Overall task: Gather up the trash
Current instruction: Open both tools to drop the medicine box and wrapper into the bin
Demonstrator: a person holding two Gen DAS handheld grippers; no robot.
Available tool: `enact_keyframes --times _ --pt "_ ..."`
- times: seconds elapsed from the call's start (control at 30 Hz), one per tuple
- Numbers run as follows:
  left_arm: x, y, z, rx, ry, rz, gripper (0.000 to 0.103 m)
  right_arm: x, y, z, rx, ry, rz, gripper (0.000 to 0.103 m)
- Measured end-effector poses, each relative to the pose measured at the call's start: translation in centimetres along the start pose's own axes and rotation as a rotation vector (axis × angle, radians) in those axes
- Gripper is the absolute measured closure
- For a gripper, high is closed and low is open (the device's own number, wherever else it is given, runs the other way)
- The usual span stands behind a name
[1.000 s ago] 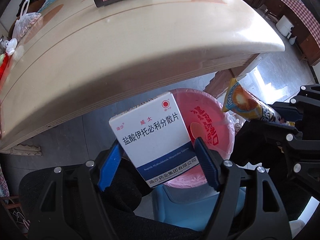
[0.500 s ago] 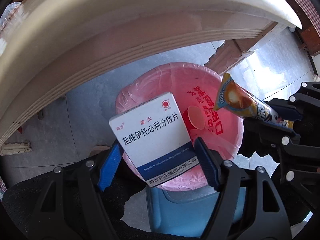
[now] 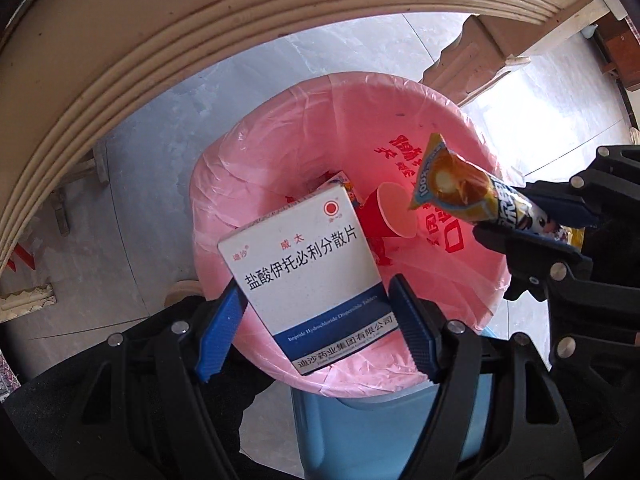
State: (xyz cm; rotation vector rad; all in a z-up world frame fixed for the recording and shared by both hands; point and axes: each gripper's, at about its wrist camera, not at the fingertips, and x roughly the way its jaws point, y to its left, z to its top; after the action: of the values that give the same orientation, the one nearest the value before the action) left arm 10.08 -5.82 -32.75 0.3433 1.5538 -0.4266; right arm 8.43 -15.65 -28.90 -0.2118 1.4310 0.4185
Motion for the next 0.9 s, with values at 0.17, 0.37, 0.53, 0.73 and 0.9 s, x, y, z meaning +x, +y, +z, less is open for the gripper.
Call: enact_keyframes --times 0.17,0.37,0.53,0.73,0.9 --pt "1.4 0.1 0.3 -0.005 0.04 -0.005 0.032 1.7 -0.4 0.3 0.01 0.037 0.014 0.085" --pt "2.7 0.0 0.7 -0.005 0.08 -0.001 0.031 2.9 -0.8 0.3 0.026 0.075 0.059 0.084" --pt "3.4 -0.1 0.7 -0.007 0.107 -0.005 0.031 3.5 -0.8 0.2 0.022 0.082 0.058 0.083" --pt "4.0 0.1 0.7 -0.008 0.137 0.008 0.029 3.9 -0.6 0.1 0.018 0.093 0.061 0.081" --pt "4.2 0.8 0.9 -0.027 0.149 -0.001 0.026 3.8 -1.4 0.3 0.059 0.081 0.054 0.063"
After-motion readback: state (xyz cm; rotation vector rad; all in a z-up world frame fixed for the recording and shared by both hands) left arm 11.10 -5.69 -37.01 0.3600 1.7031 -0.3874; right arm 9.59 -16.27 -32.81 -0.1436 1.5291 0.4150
